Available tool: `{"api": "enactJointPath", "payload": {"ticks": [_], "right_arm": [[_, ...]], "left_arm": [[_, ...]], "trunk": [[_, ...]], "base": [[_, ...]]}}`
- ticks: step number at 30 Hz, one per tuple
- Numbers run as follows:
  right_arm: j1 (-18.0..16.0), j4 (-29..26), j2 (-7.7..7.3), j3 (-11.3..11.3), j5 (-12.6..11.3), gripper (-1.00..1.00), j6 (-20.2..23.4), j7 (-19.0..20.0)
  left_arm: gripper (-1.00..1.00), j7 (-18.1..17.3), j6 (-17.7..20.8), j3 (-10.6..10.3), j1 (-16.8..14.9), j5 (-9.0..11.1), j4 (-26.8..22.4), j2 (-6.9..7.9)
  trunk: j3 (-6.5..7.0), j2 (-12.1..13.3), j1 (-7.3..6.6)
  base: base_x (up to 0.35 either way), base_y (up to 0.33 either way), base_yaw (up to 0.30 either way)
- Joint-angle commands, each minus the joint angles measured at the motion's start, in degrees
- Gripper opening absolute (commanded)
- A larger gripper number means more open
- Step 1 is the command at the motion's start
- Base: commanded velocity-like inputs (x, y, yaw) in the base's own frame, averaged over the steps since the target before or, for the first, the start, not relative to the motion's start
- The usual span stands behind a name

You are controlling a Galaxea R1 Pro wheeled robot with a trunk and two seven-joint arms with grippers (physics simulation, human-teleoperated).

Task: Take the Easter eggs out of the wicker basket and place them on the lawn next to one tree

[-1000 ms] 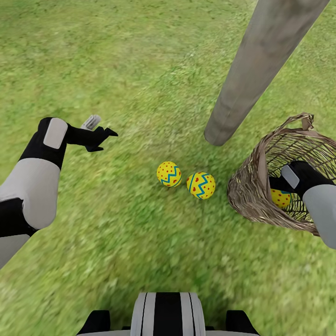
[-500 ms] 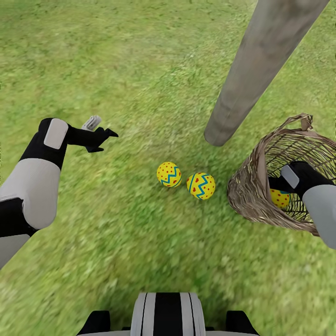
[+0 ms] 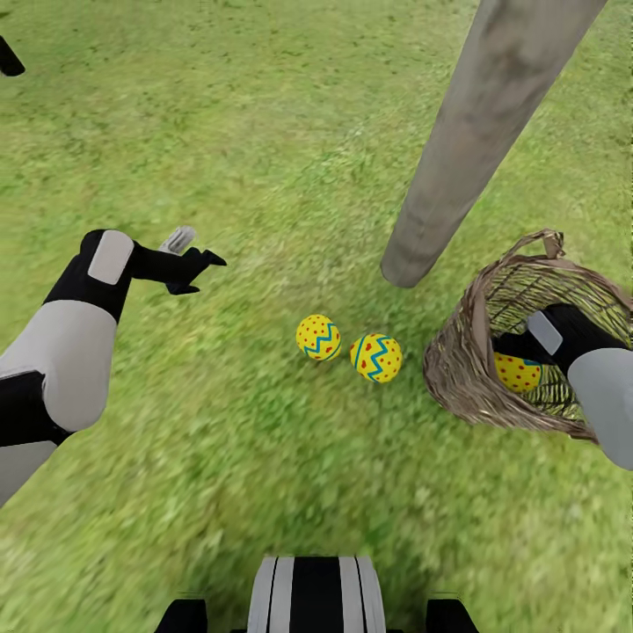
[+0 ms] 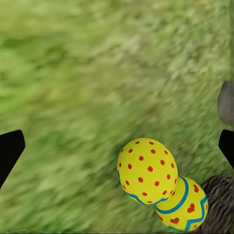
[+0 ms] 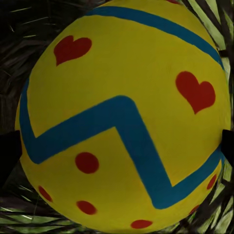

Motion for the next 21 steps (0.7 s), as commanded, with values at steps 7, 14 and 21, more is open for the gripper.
{"api": "enactJointPath", "payload": {"ticks": [7, 14, 21], "right_arm": [[0.0, -0.6, 0.05, 0.0, -0.9, -1.00, 0.2, -0.3], [0.0, -5.0, 0.36, -0.1, -1.4, -1.00, -0.8, -0.4], [0.0, -8.6, 0.45, -0.4, -2.5, -1.00, -0.7, -0.5]], "left_arm": [[1.00, 0.4, 0.2, 0.0, 0.0, 0.5, 0.1, -0.02], [1.00, 0.4, 0.1, -0.1, 0.0, 0.3, 2.4, 0.01], [1.00, 0.4, 0.0, -0.2, 0.0, 0.2, 3.2, 0.16]], "trunk": [[1.52, 0.1, -0.21], [3.08, 0.2, -0.39], [4.63, 0.3, -0.57]], "base": [[-0.140, 0.000, 0.000], [-0.197, 0.000, 0.000], [-0.088, 0.000, 0.000]]}}
